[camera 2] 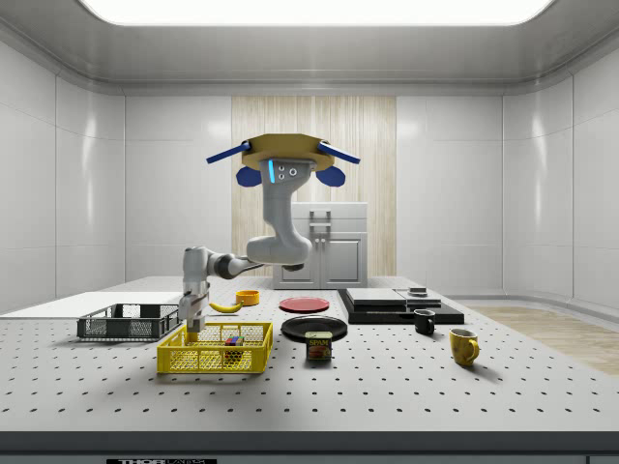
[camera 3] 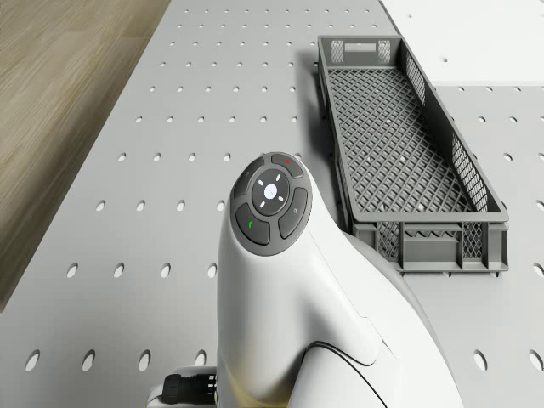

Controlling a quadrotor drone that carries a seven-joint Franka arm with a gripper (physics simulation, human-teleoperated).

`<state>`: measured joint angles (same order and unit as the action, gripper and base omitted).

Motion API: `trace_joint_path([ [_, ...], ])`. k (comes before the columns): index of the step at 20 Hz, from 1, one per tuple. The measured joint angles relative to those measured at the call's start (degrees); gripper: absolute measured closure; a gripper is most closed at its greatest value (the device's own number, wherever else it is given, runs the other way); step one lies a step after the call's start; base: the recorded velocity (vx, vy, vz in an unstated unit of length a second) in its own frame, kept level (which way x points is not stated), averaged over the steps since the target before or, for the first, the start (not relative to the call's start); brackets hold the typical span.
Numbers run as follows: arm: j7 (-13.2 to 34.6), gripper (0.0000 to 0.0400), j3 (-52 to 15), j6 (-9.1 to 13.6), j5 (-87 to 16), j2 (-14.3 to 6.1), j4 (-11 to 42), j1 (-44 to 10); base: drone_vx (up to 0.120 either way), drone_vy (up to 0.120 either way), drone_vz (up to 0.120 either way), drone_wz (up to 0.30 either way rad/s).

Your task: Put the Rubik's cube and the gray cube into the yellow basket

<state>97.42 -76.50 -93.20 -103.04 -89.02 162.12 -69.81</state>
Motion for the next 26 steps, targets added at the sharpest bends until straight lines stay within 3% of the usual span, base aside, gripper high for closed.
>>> trace_joint_path([
  [18,0.07,0.015,10.27,-3.81,-9.65,0.42,-3.14,-1.98,0.0,0.004,0.0,0.0],
  [22,0.01,0.0065,11.68,-4.14,-11.05,0.8,-3.72,-2.23,0.0,0.0,0.0,0.0],
  [26,-0.11,0.0024,10.48,-3.33,-10.04,1.0,-3.16,-1.76,0.0,0.0,0.0,0.0],
])
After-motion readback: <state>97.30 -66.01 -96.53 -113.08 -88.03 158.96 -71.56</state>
